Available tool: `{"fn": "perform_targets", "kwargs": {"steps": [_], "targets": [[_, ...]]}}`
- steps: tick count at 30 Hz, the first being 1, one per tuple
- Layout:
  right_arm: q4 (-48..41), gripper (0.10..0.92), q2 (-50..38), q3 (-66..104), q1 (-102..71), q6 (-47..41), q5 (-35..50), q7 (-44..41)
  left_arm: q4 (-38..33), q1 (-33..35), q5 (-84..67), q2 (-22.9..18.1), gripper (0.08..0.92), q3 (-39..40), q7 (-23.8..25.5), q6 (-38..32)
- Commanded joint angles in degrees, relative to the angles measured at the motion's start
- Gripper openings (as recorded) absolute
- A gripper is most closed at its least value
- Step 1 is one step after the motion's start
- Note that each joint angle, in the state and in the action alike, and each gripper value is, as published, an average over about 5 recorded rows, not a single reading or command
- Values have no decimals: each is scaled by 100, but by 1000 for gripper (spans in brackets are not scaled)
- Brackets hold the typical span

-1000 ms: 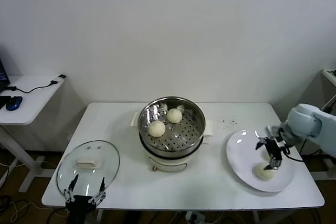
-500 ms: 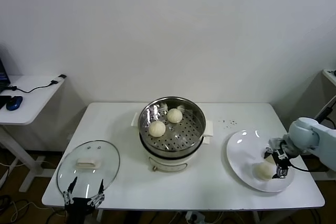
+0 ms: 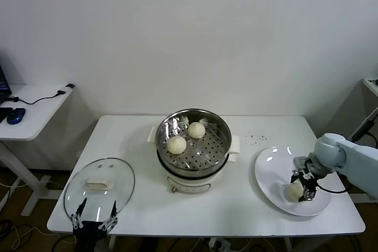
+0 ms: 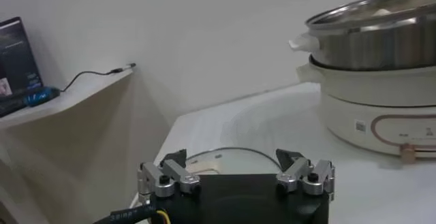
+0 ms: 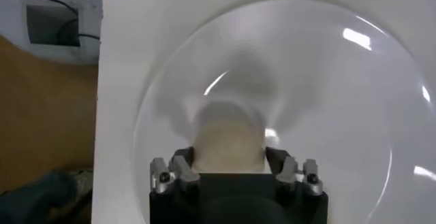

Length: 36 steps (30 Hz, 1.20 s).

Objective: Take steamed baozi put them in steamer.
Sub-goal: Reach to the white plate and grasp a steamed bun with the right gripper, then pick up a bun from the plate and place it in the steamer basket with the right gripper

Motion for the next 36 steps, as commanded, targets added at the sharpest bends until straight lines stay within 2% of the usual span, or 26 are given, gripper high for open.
{"fn": "perform_targets", "kwargs": {"steps": [1, 9, 14, 20, 25, 30, 36], "targets": [[-102, 640, 78, -21, -6, 0, 20, -42, 2, -8, 7, 2, 823, -1, -1, 12], [-16, 584, -3, -55, 191, 186, 78, -68, 2, -34, 28, 3, 823, 21, 1, 37], [31, 570, 180, -602, 1324, 1194, 40, -277, -20, -40, 36, 24, 823, 35, 4, 58], [-16, 557, 1137, -1829, 3627, 2916, -184, -695, -43, -28, 66, 29, 823, 56, 5, 76], [-273, 552, 2105, -2082, 4629, 4197, -436, -728, -63, -7, 100, 23, 823, 66, 4, 90], [-300, 551, 2978, -1611, 4770, 4865, -795, -743, -64, -22, 142, 20, 823, 102, 5, 126], [-92, 558, 3958, -1187, 4491, 5006, -847, -744, -61, -140, 279, -69, 823, 227, 2, 191]]}}
